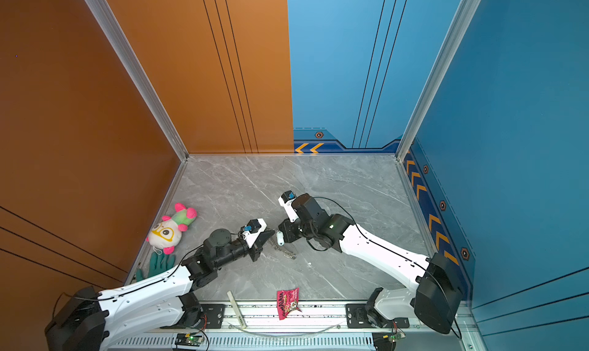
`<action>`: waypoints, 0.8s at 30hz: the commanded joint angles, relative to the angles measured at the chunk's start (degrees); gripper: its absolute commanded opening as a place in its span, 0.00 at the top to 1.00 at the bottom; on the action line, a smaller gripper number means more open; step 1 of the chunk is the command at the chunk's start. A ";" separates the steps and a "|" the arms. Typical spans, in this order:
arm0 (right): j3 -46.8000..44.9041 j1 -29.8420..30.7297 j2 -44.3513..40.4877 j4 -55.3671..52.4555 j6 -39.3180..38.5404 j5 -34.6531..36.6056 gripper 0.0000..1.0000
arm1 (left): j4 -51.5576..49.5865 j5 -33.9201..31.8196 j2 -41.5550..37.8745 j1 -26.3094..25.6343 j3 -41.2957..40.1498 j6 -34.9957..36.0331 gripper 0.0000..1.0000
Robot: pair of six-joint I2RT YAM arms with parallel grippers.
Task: Attach keys to a key ring
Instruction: Insert the key into the keyring.
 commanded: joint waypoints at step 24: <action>1.44 0.78 2.26 -3.43 -0.59 2.47 1.00 | 3.33 -4.18 -1.85 -0.26 -1.23 0.54 1.00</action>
